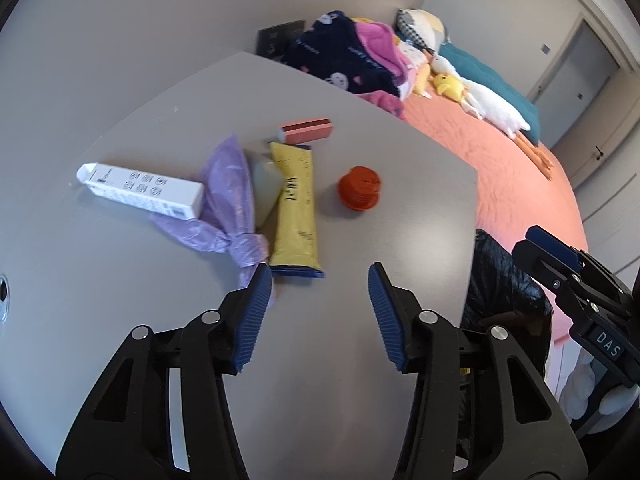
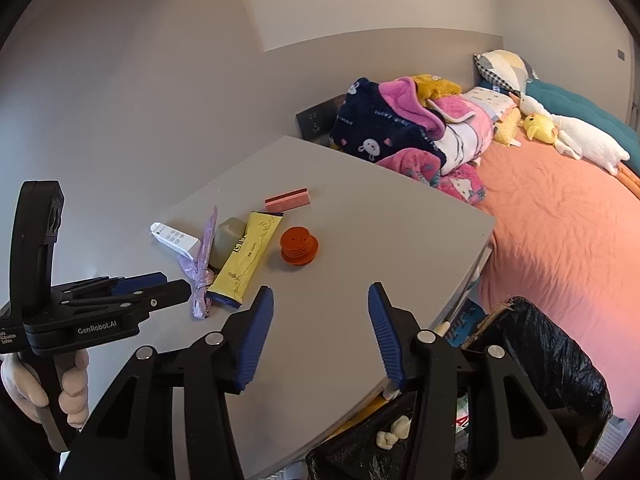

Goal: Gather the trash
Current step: 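Move both open grippers back over the table items, then grasp the purple plastic bag with the left gripper while the right grasps the orange lid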

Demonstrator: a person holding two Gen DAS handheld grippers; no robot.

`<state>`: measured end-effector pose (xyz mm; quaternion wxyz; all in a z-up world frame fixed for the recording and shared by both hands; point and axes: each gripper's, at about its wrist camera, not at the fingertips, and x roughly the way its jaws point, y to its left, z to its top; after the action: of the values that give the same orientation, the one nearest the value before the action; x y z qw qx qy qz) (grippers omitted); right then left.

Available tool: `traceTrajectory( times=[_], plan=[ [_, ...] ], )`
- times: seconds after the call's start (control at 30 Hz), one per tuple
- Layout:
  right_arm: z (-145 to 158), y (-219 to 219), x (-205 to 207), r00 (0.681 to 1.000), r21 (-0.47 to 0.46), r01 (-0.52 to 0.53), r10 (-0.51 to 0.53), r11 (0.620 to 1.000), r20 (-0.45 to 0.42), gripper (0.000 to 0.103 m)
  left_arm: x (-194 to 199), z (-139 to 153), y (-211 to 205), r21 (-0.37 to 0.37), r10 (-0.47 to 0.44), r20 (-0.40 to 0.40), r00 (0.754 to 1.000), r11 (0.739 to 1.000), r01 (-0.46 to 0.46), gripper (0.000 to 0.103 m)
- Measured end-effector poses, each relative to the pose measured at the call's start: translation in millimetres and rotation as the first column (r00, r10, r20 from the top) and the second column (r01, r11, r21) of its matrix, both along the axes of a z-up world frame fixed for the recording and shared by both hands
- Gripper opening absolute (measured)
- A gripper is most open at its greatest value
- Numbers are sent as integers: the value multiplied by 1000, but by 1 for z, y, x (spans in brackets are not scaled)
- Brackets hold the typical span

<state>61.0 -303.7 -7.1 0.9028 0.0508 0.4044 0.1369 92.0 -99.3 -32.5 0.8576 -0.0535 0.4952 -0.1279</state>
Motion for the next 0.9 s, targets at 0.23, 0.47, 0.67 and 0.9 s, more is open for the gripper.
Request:
traceTrajectory(
  times=[0.23,0.47,0.67,0.9],
  plan=[
    [-9,13,18,999,-5,-38,37,999,-23,51,11,-13,14,8,48,-37,998,999,-48,44],
    [-23,24,40,997,-5,-58,57,998,-60,51,26,-30,23,12,72,-77,994,997,-72,44],
    [-39,33,63,993,-5,-71,70,997,-96,51,41,-47,28,19,96,-116,989,995,-95,44],
    [-57,47,90,988,-6,-87,86,996,-128,51,54,-58,33,29,116,-140,983,993,-113,42]
  ],
)
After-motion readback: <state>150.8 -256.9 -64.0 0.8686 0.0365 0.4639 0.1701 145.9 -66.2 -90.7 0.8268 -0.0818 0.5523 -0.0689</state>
